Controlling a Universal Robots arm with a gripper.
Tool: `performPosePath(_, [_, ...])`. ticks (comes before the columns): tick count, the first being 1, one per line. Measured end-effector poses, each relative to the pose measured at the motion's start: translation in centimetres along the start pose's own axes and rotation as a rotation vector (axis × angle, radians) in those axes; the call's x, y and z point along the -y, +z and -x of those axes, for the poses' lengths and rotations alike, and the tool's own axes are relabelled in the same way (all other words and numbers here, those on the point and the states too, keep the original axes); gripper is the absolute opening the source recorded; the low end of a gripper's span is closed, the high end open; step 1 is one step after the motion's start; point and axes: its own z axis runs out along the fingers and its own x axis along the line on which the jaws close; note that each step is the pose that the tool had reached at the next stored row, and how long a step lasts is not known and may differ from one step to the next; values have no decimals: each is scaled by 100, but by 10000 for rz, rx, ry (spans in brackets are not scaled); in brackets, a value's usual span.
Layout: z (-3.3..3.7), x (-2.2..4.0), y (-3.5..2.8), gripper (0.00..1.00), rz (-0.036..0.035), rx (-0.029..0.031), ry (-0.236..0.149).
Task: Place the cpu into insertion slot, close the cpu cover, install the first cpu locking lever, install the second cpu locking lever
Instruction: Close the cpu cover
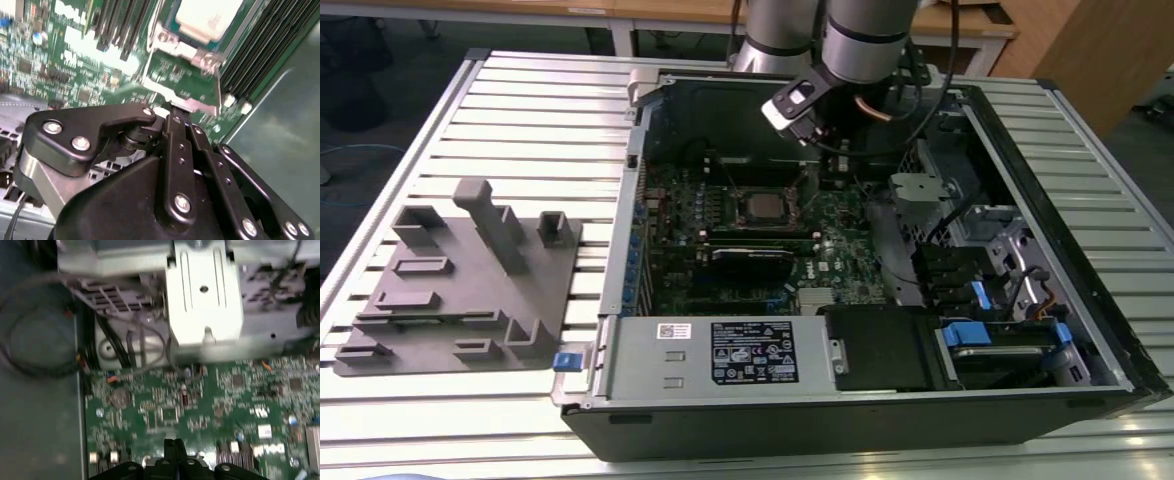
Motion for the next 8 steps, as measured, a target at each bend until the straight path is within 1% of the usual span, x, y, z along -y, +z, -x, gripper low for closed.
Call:
performPosePath(6, [26, 272, -11, 11, 250, -30, -3])
performPosePath(8, [35, 361, -16, 11, 302, -42, -3])
